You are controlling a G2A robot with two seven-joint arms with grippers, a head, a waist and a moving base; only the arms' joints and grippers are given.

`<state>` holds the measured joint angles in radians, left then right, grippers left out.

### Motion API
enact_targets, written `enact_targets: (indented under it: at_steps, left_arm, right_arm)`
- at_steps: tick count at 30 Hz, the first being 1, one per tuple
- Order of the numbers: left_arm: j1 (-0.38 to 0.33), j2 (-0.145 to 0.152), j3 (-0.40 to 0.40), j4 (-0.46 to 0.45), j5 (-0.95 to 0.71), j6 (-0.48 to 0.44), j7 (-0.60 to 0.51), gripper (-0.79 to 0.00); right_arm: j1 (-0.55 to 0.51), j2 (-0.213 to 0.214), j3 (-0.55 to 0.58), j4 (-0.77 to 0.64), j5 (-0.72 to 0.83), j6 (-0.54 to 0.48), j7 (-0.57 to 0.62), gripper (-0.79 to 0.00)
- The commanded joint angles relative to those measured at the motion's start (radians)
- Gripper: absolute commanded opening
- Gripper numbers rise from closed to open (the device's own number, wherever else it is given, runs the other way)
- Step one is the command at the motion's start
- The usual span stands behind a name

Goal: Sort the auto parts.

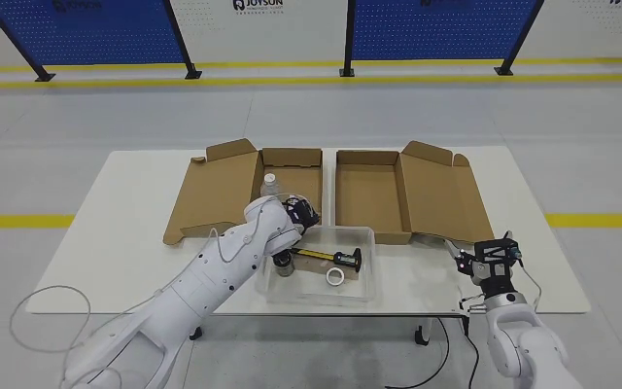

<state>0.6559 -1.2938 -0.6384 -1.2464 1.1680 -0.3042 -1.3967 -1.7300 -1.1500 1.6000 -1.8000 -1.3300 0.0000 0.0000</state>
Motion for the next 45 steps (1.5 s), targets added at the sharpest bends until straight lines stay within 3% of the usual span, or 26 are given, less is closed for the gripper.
enact_targets:
  at_steps: [1, 22, 45]
  left_arm:
    - [0.002, -0.001, 0.0, -0.006, 0.001, -0.007, -0.008, 0.0]
    - [0.06, -0.002, -0.018, -0.103, 0.021, -0.008, -0.056, 0.0]
    - [0.07, -0.015, -0.064, -0.078, -0.066, 0.006, -0.02, 0.0]
  right_arm:
    - [0.0, 0.0, 0.0, 0.0, 0.0, 0.0, 0.0, 0.0]
    - [0.0, 0.0, 0.0, 0.0, 0.0, 0.0, 0.0, 0.0]
    - [0.0, 0.0, 0.0, 0.0, 0.0, 0.0, 0.0, 0.0]
